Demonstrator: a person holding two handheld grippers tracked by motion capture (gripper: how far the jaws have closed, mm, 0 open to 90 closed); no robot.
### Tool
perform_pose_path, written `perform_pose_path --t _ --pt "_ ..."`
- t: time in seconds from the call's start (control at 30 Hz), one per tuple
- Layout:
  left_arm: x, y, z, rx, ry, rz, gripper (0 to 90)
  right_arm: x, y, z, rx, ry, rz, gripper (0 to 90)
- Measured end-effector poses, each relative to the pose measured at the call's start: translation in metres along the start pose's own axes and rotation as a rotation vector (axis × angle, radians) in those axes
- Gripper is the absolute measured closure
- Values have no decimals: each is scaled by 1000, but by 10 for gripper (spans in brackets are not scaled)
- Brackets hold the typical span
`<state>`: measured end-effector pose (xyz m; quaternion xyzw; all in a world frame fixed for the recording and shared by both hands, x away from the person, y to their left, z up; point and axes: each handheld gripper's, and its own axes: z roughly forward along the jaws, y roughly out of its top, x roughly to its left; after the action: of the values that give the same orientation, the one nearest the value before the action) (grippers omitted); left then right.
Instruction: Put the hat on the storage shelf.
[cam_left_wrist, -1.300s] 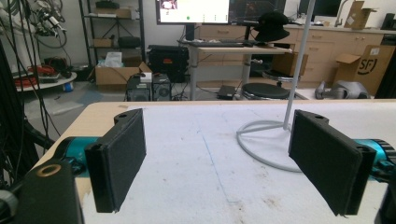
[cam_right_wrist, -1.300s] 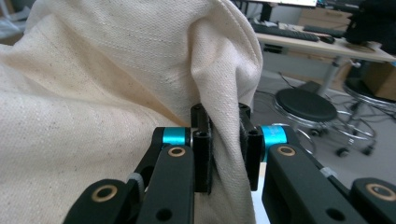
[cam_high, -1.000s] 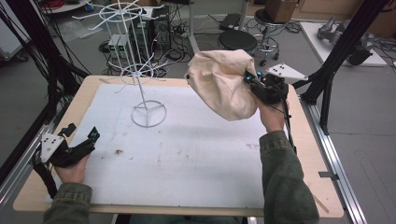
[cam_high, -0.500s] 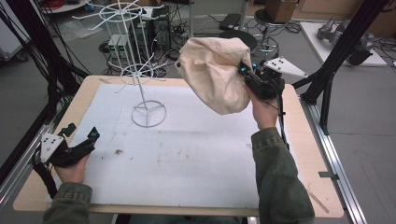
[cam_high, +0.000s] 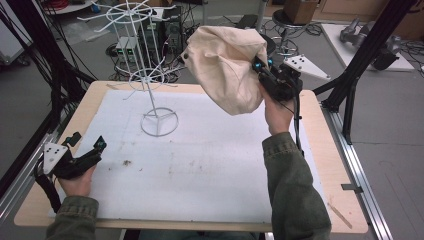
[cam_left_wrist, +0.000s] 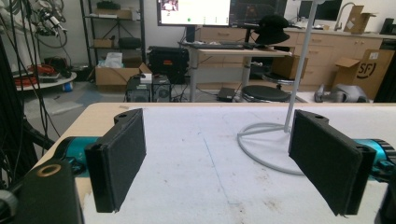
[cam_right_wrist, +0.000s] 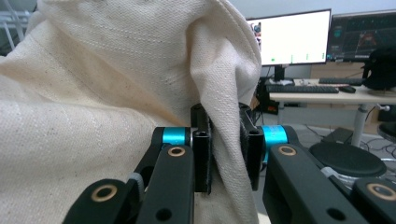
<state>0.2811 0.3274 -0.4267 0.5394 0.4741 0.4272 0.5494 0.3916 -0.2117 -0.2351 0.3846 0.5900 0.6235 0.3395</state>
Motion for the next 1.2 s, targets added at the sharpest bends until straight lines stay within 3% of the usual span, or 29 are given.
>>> perform_pose_path --t 0.3,1.2 --pt "-1 0 0 2 -5 1 192 11 12 3 -73 14 51 801" --pt "1 0 0 -8 -1 1 194 39 37 14 -192 68 83 800"
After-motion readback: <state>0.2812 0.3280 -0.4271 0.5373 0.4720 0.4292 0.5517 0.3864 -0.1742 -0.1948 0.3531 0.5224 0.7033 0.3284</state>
